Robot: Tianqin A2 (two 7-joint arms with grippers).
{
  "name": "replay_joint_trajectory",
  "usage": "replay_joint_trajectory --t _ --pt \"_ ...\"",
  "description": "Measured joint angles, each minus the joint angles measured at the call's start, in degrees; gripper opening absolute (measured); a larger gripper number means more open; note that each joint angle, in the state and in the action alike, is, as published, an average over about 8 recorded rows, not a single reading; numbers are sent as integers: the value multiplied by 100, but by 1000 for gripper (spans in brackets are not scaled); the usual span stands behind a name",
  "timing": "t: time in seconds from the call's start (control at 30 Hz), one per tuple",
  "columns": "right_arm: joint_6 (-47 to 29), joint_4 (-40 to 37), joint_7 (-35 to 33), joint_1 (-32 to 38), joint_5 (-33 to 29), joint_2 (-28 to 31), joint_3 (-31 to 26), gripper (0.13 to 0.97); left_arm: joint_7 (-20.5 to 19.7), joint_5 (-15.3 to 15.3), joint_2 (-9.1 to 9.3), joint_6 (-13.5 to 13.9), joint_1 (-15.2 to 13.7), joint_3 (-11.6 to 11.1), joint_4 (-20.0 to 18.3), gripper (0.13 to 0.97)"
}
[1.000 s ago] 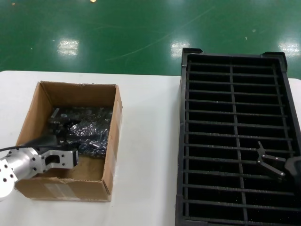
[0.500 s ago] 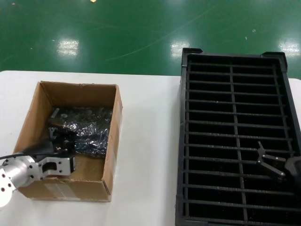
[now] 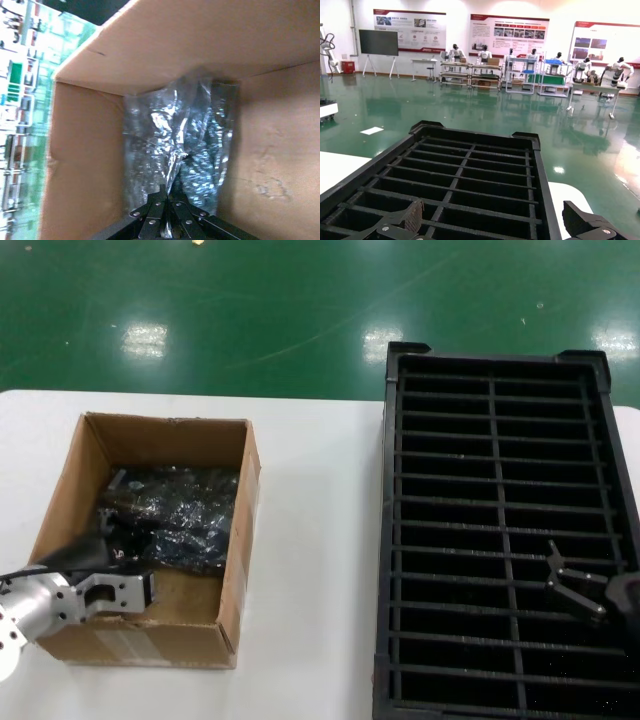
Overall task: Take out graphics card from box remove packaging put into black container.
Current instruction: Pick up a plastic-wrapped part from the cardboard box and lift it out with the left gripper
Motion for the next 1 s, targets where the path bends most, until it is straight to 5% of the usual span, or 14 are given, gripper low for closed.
replay_joint_trajectory --t 0.23,0.47,0.7,1.0 --pt "0 0 0 0 0 0 0 966 -186 194 -168 -130 250 -244 -672 141" --pt "0 0 0 0 0 0 0 966 -656 789 -301 -95 625 -807 -1631 140" --pt "0 0 0 0 0 0 0 966 -1123 1353 -416 168 1177 -1470 -2749 140" --pt "0 0 0 0 0 0 0 966 -1610 1715 -456 557 1929 -2183 -4163 140"
